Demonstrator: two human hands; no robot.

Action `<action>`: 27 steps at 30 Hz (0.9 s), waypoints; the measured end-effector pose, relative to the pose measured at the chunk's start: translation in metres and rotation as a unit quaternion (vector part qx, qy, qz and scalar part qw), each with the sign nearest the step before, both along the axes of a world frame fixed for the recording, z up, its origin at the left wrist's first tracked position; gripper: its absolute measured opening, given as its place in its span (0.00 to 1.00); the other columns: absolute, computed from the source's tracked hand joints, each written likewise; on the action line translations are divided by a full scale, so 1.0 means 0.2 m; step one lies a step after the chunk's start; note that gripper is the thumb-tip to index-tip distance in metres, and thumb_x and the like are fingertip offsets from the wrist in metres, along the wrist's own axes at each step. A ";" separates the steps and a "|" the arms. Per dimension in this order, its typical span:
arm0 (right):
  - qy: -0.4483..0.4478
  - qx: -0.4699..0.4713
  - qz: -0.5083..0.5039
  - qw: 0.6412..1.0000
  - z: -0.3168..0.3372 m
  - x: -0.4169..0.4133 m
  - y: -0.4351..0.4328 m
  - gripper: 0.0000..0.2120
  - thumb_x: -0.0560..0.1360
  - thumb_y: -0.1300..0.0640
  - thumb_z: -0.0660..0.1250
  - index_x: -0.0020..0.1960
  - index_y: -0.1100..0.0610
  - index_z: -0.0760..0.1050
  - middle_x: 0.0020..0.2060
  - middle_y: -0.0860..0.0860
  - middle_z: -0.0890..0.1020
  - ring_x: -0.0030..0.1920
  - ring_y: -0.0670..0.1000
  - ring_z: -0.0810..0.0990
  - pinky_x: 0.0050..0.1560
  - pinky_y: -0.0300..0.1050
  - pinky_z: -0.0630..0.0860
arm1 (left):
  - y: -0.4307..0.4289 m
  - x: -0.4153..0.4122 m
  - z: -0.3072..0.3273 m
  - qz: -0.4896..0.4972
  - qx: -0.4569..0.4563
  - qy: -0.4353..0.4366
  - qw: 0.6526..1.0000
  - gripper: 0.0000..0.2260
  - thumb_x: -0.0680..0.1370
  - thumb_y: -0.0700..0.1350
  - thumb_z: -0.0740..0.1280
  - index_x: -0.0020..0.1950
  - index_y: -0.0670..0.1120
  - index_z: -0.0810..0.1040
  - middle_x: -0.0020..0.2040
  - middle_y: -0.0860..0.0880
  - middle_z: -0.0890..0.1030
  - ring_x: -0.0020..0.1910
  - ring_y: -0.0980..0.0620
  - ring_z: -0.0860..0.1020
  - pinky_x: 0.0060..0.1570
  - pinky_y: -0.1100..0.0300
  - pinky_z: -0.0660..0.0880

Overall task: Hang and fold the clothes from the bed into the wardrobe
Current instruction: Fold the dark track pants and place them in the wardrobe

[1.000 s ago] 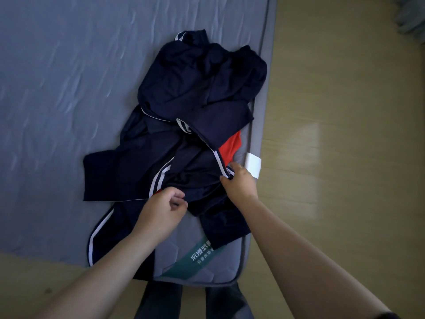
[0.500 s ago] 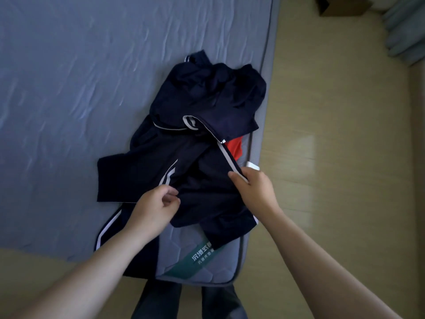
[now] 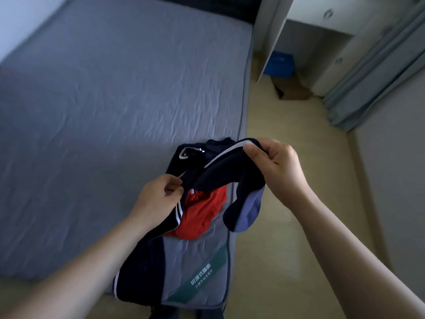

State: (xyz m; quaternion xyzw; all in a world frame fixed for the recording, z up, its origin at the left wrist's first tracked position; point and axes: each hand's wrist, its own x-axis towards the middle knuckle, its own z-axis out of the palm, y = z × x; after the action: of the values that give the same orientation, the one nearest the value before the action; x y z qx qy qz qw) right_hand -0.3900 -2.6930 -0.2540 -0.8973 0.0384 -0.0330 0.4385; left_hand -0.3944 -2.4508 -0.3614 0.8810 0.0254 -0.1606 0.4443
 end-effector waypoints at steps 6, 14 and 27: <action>-0.079 -0.003 0.038 0.996 0.60 0.03 0.07 0.18 0.79 0.54 0.65 0.38 0.68 0.72 0.30 0.59 0.71 0.30 0.50 0.66 0.31 0.45 0.65 | 0.01 0.06 0.54 -0.024 -0.023 -0.084 0.996 0.06 0.76 0.40 0.69 0.52 0.43 0.80 0.42 0.51 0.80 0.39 0.59 0.77 0.43 0.73 0.71; -0.193 0.013 0.085 0.977 1.18 0.01 0.16 0.19 0.78 0.53 0.64 0.33 0.63 0.68 0.27 0.47 0.66 0.29 0.45 0.65 0.30 0.44 0.63 | 0.00 0.05 1.04 -0.047 -0.090 -0.124 0.987 0.10 0.76 0.47 0.70 0.55 0.45 0.79 0.48 0.51 0.82 0.43 0.60 0.79 0.43 0.73 0.74; -0.271 -0.127 0.151 0.942 1.70 -0.11 0.09 0.19 0.76 0.54 0.64 0.35 0.69 0.70 0.30 0.62 0.70 0.33 0.60 0.69 0.33 0.53 0.66 | -0.21 0.03 1.56 -0.229 -0.338 -0.045 0.912 0.12 0.80 0.51 0.60 0.53 0.48 0.80 0.33 0.56 0.76 0.32 0.61 0.73 0.35 0.67 0.70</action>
State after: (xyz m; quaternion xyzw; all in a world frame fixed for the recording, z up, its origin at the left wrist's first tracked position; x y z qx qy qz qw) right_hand -0.4114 -2.6758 0.0869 -0.8979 -0.2225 -0.2129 0.3146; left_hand -0.3887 -2.4923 -0.0490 0.6658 -0.2528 -0.2171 0.6676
